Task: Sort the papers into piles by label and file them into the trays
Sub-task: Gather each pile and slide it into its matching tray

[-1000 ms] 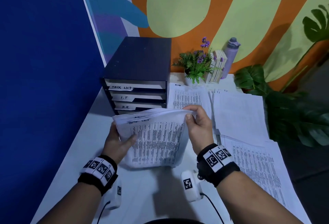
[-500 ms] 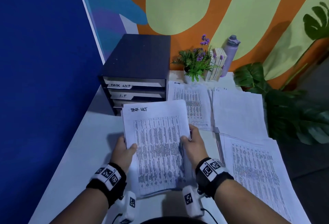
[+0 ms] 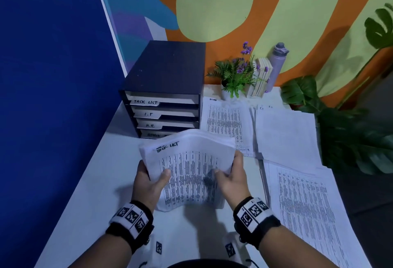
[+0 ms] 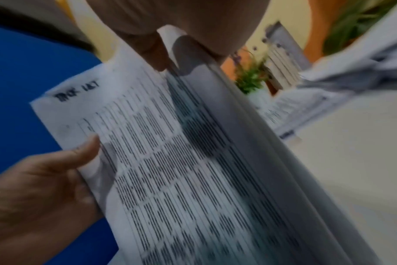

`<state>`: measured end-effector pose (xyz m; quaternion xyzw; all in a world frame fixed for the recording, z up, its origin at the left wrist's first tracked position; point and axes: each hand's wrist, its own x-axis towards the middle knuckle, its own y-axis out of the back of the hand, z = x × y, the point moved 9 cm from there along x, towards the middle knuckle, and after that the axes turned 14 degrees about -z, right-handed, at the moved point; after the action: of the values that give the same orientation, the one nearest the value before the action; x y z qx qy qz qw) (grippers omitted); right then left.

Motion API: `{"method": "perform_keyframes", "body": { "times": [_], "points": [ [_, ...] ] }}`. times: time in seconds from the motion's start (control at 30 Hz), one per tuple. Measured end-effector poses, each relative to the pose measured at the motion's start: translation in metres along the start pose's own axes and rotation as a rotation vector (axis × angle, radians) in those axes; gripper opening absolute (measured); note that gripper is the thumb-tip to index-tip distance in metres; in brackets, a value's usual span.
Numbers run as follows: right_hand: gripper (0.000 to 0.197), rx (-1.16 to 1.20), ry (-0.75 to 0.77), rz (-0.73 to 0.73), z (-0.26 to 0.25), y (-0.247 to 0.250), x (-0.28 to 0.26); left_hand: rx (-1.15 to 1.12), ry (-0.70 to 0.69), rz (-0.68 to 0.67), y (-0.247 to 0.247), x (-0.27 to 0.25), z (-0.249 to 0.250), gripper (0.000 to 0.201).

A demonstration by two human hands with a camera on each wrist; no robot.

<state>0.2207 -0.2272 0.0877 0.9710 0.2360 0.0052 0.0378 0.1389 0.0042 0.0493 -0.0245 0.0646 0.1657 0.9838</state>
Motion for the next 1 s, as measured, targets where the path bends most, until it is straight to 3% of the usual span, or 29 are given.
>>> {"method": "perform_keyframes", "body": {
  "times": [0.07, 0.13, 0.23, 0.3, 0.43, 0.57, 0.67, 0.77, 0.83, 0.9, 1.0],
  "points": [
    [0.064, -0.21, 0.25, 0.085, -0.045, 0.006, -0.001, 0.001, -0.018, 0.0, 0.0, -0.002, 0.006, 0.046],
    [0.06, -0.63, 0.505, 0.106, -0.095, -0.006, -0.004, -0.007, -0.01, 0.007, 0.002, -0.003, 0.004, 0.052],
    [0.062, -1.256, 0.506, -0.062, -0.139, -0.051, 0.003, -0.024, -0.026, 0.032, 0.006, -0.005, 0.01, 0.054],
    [0.066, -1.475, 0.448, -0.211, -0.14, -0.077, 0.005, -0.064, -0.081, -0.005, -0.006, -0.007, 0.028, 0.049],
    [0.058, -1.54, 0.493, -0.351, -0.121, -0.11, 0.002, -0.071, -0.118, -0.03, -0.016, -0.005, 0.038, 0.043],
    [0.062, -1.524, 0.528, -0.354, -0.111, -0.12, -0.001, -0.036, -0.054, -0.03, 0.004, 0.005, 0.009, 0.046],
    [0.062, -1.503, 0.551, -0.346, -0.11, -0.124, -0.001, -0.055, -0.008, -0.031, 0.002, 0.007, 0.004, 0.031],
    [0.06, -1.5, 0.555, -0.368, -0.106, -0.13, 0.001, -0.108, 0.047, -0.062, -0.001, 0.017, 0.0, 0.037],
    [0.06, -1.5, 0.544, -0.369, -0.106, -0.133, 0.002, -0.107, 0.055, -0.042, 0.001, 0.016, 0.002, 0.037],
    [0.063, -1.479, 0.52, -0.372, -0.11, -0.129, 0.004, -0.031, 0.015, -0.002, 0.005, 0.009, 0.008, 0.024],
    [0.064, -1.462, 0.382, -0.335, -0.114, -0.097, 0.019, 0.034, -0.005, 0.012, 0.009, 0.002, 0.014, 0.019]
  ]
}}
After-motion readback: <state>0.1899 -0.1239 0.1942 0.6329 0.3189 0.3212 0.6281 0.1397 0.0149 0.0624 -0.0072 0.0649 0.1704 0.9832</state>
